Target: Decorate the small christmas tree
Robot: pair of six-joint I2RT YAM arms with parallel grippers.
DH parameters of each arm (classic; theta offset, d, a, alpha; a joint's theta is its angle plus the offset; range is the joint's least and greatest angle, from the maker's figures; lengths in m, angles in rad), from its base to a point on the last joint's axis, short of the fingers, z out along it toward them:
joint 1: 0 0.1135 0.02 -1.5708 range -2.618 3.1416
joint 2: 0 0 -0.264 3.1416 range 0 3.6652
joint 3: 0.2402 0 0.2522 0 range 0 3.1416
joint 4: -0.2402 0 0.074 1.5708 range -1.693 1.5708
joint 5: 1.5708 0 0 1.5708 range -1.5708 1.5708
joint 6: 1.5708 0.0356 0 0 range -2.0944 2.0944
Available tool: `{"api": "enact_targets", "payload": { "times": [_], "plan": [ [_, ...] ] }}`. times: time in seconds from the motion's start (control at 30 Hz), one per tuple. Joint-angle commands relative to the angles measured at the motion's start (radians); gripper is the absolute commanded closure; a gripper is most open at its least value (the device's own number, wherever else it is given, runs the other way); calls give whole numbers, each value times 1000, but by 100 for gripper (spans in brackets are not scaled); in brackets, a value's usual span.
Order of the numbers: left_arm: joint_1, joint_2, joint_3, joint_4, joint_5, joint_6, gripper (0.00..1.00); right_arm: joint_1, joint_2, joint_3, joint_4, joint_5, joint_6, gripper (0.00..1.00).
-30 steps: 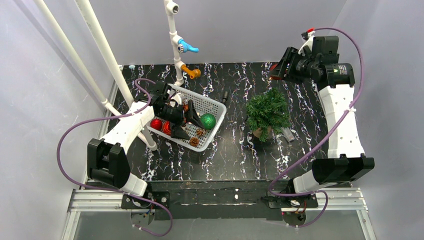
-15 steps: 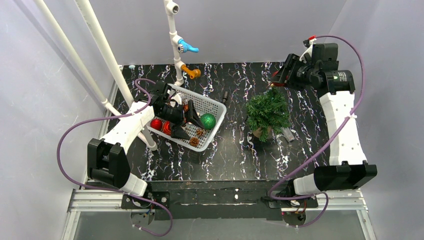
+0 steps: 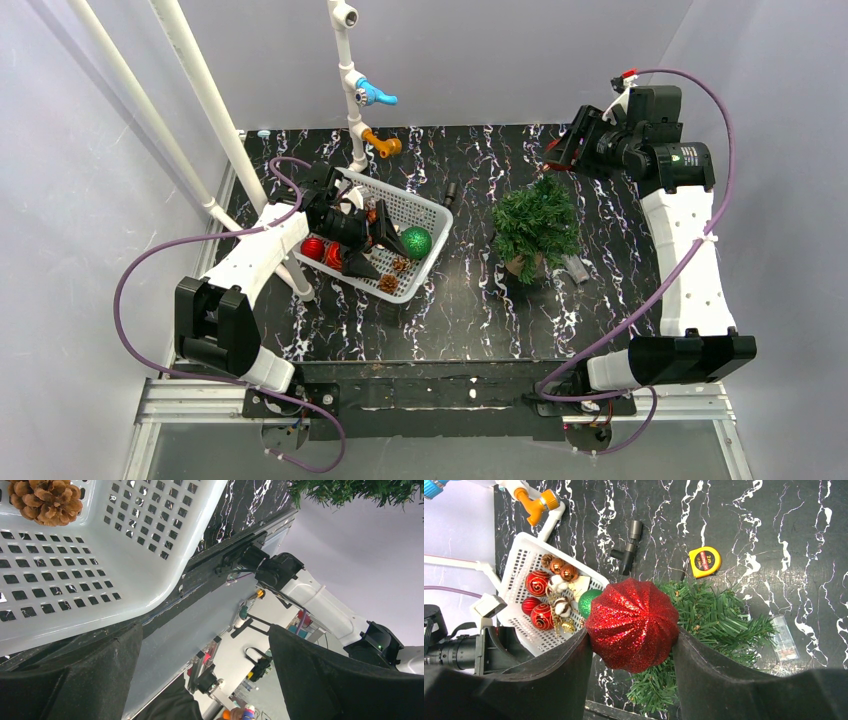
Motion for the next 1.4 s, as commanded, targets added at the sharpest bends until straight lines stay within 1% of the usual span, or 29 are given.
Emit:
{"api": "enact_targets", "payload": {
  "times": [0.0,0.3,0.33,0.87,1.37],
  "plan": [
    [-5,3,10,-96,42,9,2,0,-31,13,15,8,6,73],
    [-5,0,5,-96,43,9,2,0,-47,-21,17,21,10,73],
    [-5,0,5,-96,43,10,0,0,-49,-25,15,27,10,73],
    [-6,-1,0,-96,46,9,1,0,-74,-75,14,61,12,73],
    [-7,-4,1,-99,44,7,0,0,-67,-80,31,94,10,73]
  ]
}}
